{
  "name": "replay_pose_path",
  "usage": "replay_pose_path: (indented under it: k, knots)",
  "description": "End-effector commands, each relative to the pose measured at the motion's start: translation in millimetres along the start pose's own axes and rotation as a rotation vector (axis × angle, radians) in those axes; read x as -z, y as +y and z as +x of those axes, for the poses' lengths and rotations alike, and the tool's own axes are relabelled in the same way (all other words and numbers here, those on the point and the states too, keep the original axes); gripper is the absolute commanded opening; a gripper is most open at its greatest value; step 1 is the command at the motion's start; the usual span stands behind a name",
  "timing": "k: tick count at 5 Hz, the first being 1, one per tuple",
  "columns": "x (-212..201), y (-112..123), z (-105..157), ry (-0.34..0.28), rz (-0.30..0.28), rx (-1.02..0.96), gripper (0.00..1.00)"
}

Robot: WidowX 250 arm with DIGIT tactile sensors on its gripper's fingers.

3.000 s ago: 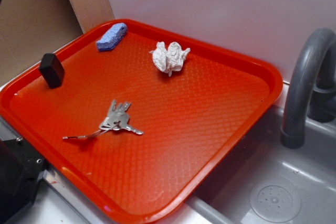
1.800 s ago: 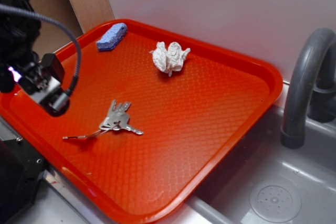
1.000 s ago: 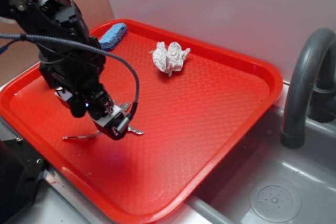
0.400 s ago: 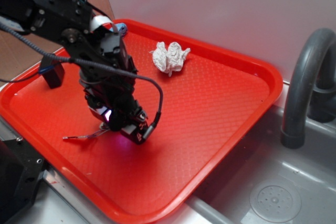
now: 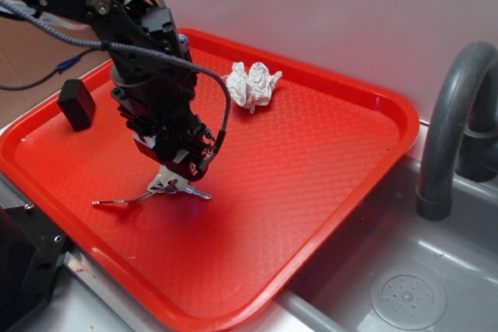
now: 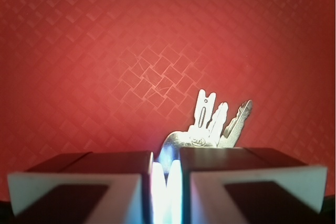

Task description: Grab the silver keys.

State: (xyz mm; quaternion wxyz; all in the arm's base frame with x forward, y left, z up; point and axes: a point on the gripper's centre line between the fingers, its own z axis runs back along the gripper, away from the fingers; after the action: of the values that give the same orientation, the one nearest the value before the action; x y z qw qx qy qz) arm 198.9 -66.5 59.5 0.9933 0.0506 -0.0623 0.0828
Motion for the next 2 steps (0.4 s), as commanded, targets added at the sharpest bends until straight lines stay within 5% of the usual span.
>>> replay_pose_path:
  k: [1,2]
  knots:
    - [0.0,-8.8,11.1,-0.007,-0.016,0.011,1.0]
    - [-2.6,-8.2,3.2,0.055,-0.139,0.163,1.0]
